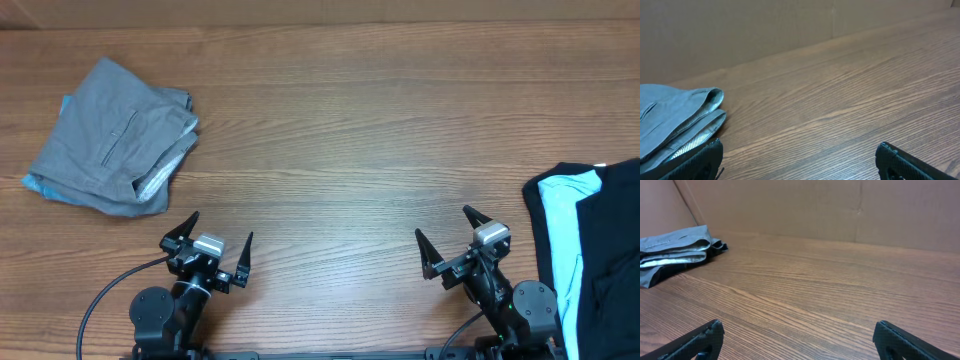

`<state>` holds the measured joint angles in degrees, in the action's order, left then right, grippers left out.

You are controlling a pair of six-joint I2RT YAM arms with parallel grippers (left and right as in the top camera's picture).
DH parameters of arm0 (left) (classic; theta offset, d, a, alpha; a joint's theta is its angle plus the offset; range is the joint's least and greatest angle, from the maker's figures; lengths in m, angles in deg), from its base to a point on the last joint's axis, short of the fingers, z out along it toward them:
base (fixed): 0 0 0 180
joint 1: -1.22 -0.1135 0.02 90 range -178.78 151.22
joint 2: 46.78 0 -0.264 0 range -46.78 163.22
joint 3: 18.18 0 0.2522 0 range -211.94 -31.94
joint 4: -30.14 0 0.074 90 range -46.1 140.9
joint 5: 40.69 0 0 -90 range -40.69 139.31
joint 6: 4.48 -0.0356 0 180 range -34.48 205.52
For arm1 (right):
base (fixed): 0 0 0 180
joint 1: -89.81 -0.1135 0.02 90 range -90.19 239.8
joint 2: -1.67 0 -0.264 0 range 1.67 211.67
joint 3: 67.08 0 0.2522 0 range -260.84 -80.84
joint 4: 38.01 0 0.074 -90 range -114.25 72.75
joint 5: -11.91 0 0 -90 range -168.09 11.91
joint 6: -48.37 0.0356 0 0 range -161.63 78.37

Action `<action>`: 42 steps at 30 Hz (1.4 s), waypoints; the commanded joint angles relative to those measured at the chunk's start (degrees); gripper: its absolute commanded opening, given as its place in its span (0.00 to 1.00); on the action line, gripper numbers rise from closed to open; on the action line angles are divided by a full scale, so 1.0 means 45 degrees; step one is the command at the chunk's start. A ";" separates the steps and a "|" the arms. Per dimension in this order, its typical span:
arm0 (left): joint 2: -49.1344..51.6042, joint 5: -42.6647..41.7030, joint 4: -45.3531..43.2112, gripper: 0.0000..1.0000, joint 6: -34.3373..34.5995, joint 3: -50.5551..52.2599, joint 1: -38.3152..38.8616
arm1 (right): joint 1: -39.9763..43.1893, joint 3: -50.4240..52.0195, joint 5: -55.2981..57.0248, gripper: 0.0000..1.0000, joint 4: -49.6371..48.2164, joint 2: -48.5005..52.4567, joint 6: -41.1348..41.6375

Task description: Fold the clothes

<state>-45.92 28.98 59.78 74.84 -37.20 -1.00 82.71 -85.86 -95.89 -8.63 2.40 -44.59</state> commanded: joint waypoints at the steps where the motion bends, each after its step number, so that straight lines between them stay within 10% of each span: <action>1: -0.0121 0.0087 -0.0058 1.00 0.0092 0.0063 0.0092 | 0.0092 0.0029 -0.0073 1.00 -0.0073 -0.0121 0.0097; 33: -0.0121 -0.1243 -0.0296 1.00 0.0107 0.0058 0.0092 | 0.0092 0.0024 -0.0073 1.00 -0.0087 -0.0121 0.0102; 42: 0.0321 -0.0962 0.0287 1.00 0.2234 -0.2696 0.0092 | 0.0092 -0.2327 0.0087 1.00 0.0418 0.0151 0.1151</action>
<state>-45.72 22.22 60.50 80.20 -42.38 -1.00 82.71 -89.86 -95.85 -6.97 2.55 -41.03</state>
